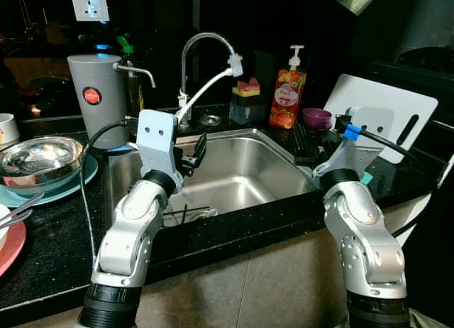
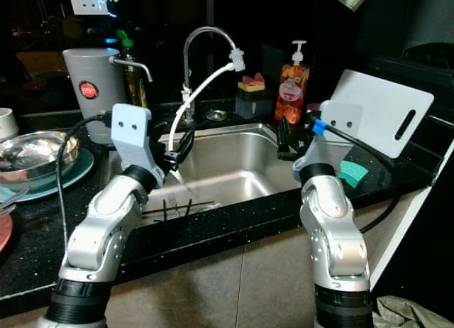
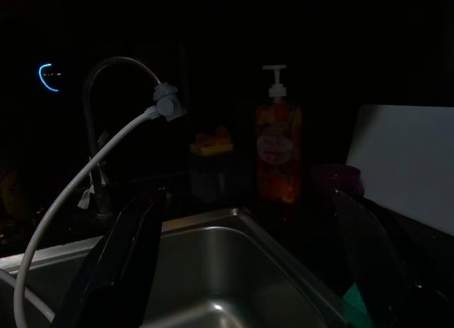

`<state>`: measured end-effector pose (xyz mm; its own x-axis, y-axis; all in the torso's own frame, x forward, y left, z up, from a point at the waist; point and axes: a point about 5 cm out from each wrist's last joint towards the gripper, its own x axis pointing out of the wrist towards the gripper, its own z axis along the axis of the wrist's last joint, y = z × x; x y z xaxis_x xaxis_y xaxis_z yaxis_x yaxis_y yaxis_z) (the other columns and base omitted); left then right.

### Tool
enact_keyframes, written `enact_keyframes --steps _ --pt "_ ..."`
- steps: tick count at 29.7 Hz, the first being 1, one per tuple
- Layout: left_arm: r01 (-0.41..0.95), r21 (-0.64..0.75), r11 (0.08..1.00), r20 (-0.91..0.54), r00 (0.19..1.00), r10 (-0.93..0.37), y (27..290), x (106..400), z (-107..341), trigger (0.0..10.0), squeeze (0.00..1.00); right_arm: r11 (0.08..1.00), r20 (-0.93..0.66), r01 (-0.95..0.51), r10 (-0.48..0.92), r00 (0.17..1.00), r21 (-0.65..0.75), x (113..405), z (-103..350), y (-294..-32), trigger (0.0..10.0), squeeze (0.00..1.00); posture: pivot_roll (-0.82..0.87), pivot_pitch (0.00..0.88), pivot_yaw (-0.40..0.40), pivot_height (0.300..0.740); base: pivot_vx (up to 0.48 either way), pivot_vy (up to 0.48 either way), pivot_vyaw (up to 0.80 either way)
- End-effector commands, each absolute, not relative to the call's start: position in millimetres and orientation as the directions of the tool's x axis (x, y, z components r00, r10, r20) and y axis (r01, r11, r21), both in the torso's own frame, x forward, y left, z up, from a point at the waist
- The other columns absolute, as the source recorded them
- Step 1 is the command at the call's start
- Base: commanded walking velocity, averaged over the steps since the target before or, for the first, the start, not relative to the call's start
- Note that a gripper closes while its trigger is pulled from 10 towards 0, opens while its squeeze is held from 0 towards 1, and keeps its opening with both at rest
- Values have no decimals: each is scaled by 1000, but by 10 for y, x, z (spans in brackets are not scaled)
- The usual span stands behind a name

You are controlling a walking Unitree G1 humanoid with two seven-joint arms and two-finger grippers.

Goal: Kitchen organization

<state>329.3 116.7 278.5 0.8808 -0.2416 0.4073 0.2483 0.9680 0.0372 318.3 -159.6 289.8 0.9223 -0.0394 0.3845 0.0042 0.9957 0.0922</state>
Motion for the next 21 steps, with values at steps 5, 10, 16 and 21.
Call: enact_keyframes --steps 5,10,16,21 --pt "254 42 966 417 874 -248 1147 3303 2819 10000 0 996 381 6 -39 924 88 3199 2881 -1594 10000 0 34 0 -75 740 0 0 0" --pt "256 41 966 418 873 -250 1142 3298 2824 10000 0 996 381 7 -40 924 88 3192 2881 -1597 10000 0 31 0 -73 740 0 0 0" --pt "259 41 965 420 872 -252 1134 3304 2828 10000 0 996 382 8 -42 923 88 3193 2880 -1599 10000 0 30 0 -72 740 0 0 0" --pt "258 40 965 421 872 -251 1138 3308 2831 10000 0 996 381 9 -41 924 86 3193 2879 -1599 10000 0 30 0 -72 740 0 0 0"
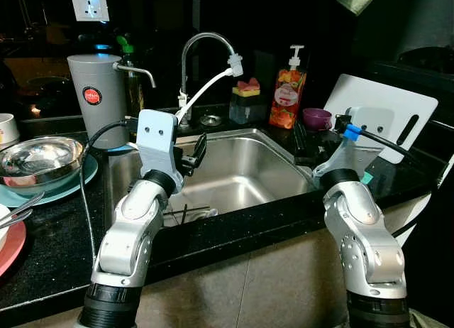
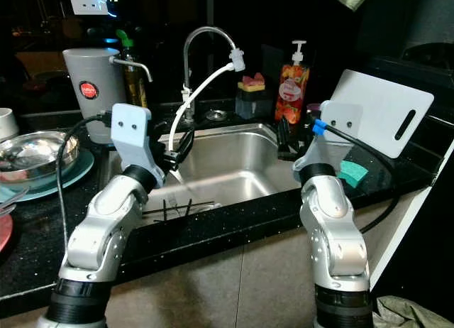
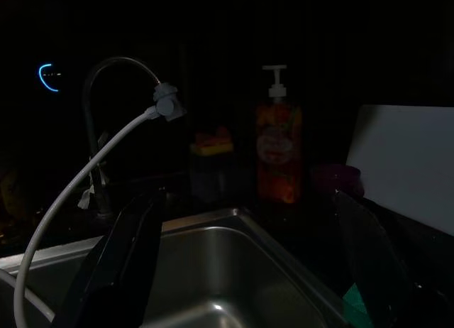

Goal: Kitchen organization

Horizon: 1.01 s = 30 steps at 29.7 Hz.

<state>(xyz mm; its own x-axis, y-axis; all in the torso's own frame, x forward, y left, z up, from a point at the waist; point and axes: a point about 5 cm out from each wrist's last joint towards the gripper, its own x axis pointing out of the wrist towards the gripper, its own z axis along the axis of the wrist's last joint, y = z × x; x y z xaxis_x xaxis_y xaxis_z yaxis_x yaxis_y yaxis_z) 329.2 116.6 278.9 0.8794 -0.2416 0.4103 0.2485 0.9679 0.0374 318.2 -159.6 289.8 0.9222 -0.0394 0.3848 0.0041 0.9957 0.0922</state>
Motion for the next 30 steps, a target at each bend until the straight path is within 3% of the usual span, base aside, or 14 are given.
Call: enact_keyframes --steps 1,24,30 --pt "258 40 965 421 872 -251 1138 3308 2831 10000 0 996 381 9 -41 924 86 3193 2879 -1599 10000 0 30 0 -72 740 0 0 0" --pt "261 50 964 414 873 -258 1139 3305 2807 10000 0 996 386 15 -47 921 85 3181 2885 -1615 10000 0 13 0 -65 740 0 0 0" --pt "303 104 947 467 826 -316 1098 3147 2894 10000 0 996 398 69 -82 914 47 3094 2835 -1719 10000 0 4 0 -51 740 0 0 0"
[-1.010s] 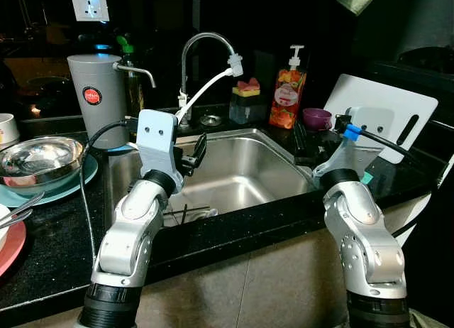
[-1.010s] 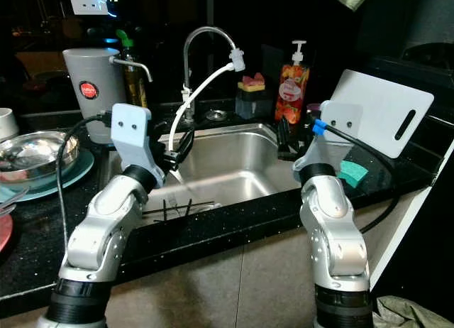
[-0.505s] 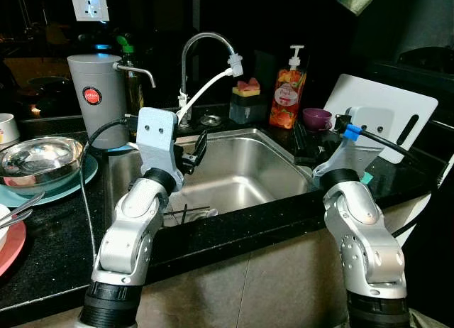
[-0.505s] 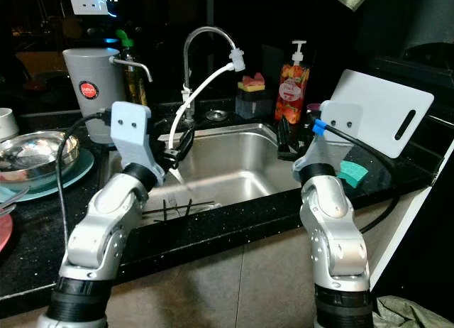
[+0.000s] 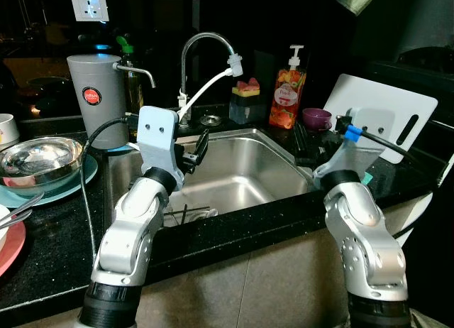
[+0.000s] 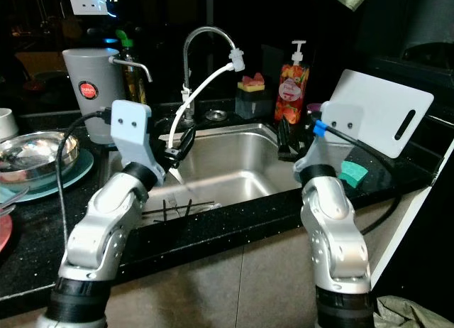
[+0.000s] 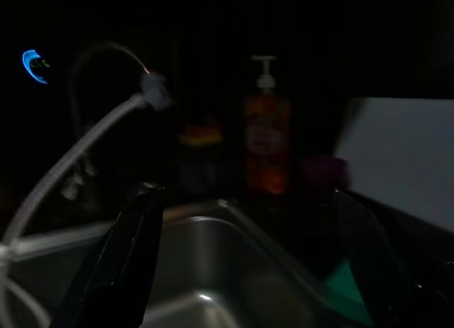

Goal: Kitchen organization

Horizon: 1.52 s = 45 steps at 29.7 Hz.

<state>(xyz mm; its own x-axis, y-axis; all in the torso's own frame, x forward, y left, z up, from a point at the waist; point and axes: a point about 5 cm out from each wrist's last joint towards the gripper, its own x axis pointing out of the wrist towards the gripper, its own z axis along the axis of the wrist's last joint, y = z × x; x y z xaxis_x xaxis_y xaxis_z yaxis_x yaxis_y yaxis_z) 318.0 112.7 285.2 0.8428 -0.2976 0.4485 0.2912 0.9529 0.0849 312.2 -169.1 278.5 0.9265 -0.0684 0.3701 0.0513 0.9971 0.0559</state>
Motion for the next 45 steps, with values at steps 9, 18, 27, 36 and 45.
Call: enact_keyframes --steps 9,18,27,36,45 --pt "510 96 855 358 784 -507 1071 2788 2546 10000 0 991 304 136 -126 944 -13 2832 2316 -1804 10000 0 -8 0 -17 740 0 0 0" --pt "604 69 794 240 762 -601 1041 2584 2138 10000 0 982 277 190 -181 944 -4 2768 2129 -1797 10000 0 1 0 -12 740 0 0 0" --pt "846 -55 530 152 532 -833 1023 2330 2065 10000 0 939 272 338 -312 910 -54 2743 2056 -1982 10000 0 8 0 -19 740 0 0 0" --pt "941 -162 298 -57 292 -955 1224 1943 1758 10000 0 866 172 479 -455 874 -142 2605 1671 -2200 10000 0 4 28 -18 740 0 0 0" --pt "930 -208 304 -262 247 -933 1444 1769 1424 10000 0 868 63 451 -448 892 -206 2474 1292 -2192 10000 0 5 54 -6 740 0 0 0"
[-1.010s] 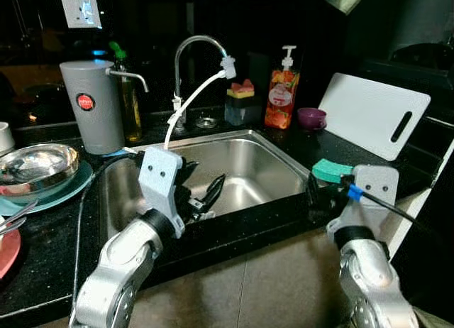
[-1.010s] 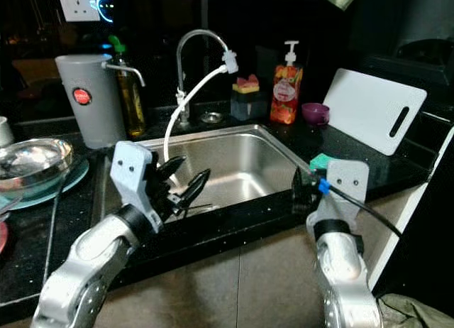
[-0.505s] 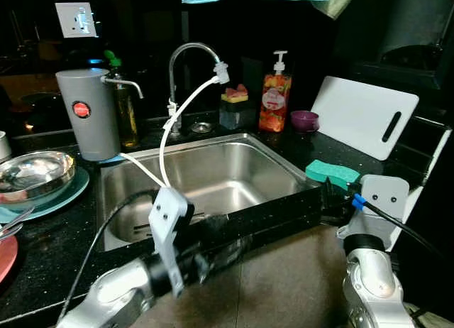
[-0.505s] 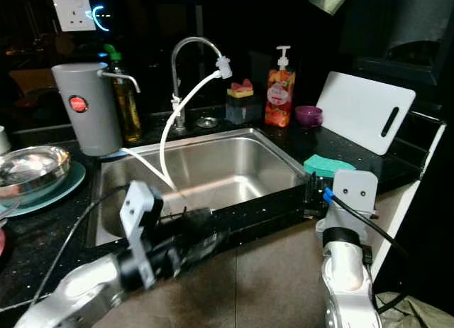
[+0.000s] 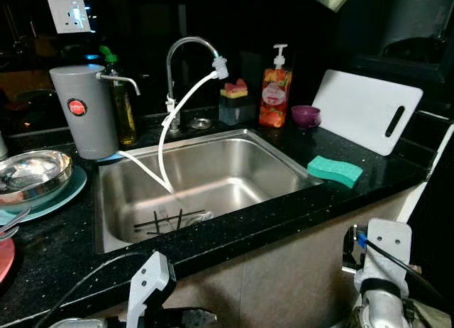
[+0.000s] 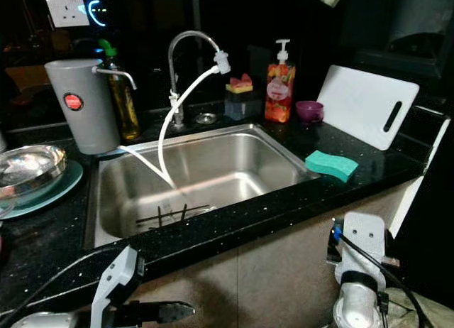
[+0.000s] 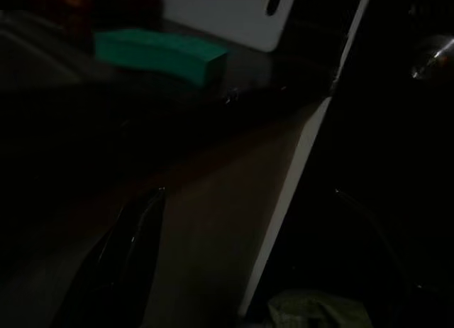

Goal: Kitchen organization

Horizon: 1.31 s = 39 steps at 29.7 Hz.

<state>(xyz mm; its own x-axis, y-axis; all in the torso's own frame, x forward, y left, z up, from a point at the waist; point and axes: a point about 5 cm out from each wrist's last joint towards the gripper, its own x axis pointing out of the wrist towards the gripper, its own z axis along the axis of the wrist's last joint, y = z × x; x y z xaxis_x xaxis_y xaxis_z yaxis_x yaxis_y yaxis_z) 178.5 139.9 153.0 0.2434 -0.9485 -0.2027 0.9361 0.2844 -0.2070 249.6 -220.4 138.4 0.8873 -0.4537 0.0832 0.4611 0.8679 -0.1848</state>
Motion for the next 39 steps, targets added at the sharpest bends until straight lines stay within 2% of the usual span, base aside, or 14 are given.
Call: enact_keyframes --steps 1,9,17,22,24,25,29,36,39 --pt "922 -201 330 -313 259 -914 1490 1748 1307 10000 0 868 32 443 -447 894 -223 2441 1178 -2191 10000 0 5 54 -6 740 0 0 0" --pt "870 -101 483 -503 374 -779 1682 1733 795 10000 0 876 -101 392 -433 896 -280 2337 725 -2171 10000 0 6 69 0 740 0 0 0" --pt "855 -17 518 -645 386 -660 1863 1602 467 10000 0 887 -126 352 -402 907 -298 2360 586 -2141 10000 0 9 70 6 740 0 0 0" --pt "824 -41 566 -652 407 -640 1883 1576 339 10000 0 900 -176 305 -371 912 -313 2343 424 -2131 10000 0 11 74 3 740 0 0 0" --pt "765 -56 641 -664 451 -597 1900 1615 197 10000 0 925 -264 211 -299 917 -316 2295 214 -2088 10000 0 10 77 2 740 0 0 0" --pt "701 -70 710 -667 496 -556 1914 1664 98 10000 0 939 -324 159 -259 910 -305 2252 92 -2069 10000 0 11 80 0 740 0 0 0" --pt "629 -75 773 -655 553 -514 1899 1729 32 10000 0 958 -362 125 -215 907 -257 2245 44 -2031 10000 0 7 87 -6 740 0 0 0" --pt "545 -99 832 -647 600 -470 1896 1726 -41 10000 0 962 -348 118 -201 916 -246 2277 61 -2001 10000 0 -4 101 -12 740 0 0 0" --pt "465 -131 876 -657 621 -428 1917 1694 -139 10000 0 967 -375 97 -183 909 -237 2240 -22 -2039 10000 0 1 108 -20 740 0 0 0"
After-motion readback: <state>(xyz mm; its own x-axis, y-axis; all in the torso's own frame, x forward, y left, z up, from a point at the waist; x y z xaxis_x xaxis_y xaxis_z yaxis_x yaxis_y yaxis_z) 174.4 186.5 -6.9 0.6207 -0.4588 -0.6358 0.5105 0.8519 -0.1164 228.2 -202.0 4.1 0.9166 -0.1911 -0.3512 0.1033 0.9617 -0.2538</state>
